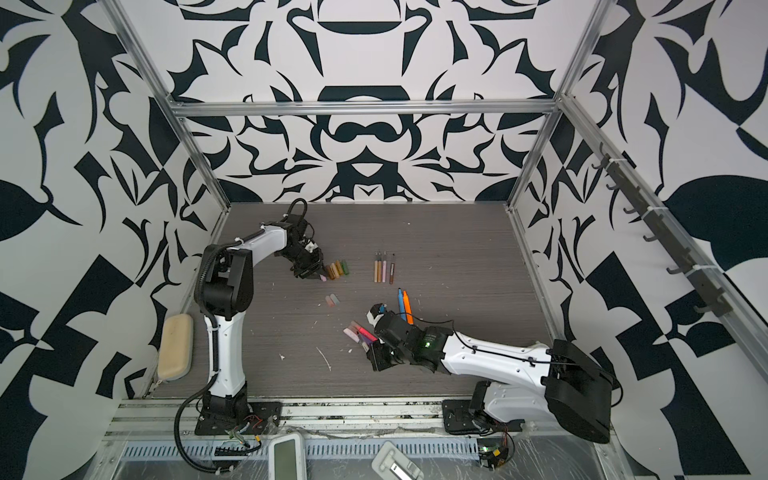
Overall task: Open the pen caps
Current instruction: 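Set the lilac cap by the brown cap with left gripper while right holds pen, then lay the beige pen beside the pen row with right gripper while left draws back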
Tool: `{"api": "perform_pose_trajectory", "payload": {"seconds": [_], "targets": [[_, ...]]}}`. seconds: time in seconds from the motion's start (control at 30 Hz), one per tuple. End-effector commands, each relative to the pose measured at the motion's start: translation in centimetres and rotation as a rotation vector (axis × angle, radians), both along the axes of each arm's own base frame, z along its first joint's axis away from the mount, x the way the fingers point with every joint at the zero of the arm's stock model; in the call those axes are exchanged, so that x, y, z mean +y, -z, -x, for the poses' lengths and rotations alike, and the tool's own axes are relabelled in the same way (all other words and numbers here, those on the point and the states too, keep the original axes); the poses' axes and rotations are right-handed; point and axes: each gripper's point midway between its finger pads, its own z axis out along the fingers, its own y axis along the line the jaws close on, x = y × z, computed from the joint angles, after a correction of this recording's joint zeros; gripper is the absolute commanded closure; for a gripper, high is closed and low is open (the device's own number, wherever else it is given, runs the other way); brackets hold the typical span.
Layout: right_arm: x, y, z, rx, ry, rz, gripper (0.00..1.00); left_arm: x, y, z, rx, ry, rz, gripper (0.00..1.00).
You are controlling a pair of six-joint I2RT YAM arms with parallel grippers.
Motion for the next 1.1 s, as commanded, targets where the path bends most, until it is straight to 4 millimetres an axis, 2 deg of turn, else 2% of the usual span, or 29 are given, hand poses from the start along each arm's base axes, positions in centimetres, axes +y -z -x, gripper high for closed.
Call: {"api": "perform_pose_trajectory", "payload": {"seconds": [0.0,0.47,0.5,0.57,0.63,0.73,0.87,0.97,1.07], "targets": [[0.1,-0.8,-0.5,-0.019,0.022,-0.015,1.0,0.3,0.9,1.1,0.061,0.002,-0.019,0.79],[0.2,-1.6,-1.1,-0.046,0.024,-0.001,1.0,0.2,0.2,0.7,0.039,-0.003,-0.016,0.77],[0.1,-1.8,-1.2,-0.051,0.023,0.004,1.0,0.2,0.1,0.7,0.036,-0.002,-0.017,0.76],[-0.2,-2.4,-1.7,-0.065,0.021,0.018,1.0,0.3,-0.2,0.6,0.028,0.001,-0.021,0.68],[-0.8,-3.0,-2.3,-0.077,0.024,0.029,1.0,0.3,-0.4,0.5,0.019,0.005,-0.022,0.66],[-1.7,-4.6,-3.6,-0.096,0.04,0.017,1.0,0.5,-0.8,0.4,0.007,0.002,-0.027,0.67],[-4.0,-6.8,-6.0,-0.122,0.074,0.008,1.0,0.7,-1.9,0.1,-0.017,0.003,-0.025,0.68],[-6.1,-8.1,-8.5,-0.147,0.112,0.024,1.0,0.9,-3.9,-0.4,-0.065,0.009,-0.013,0.69],[-8.0,-8.6,-11.4,-0.153,0.169,0.024,1.0,0.0,-7.2,-1.1,-0.153,0.035,0.06,0.7]]}}
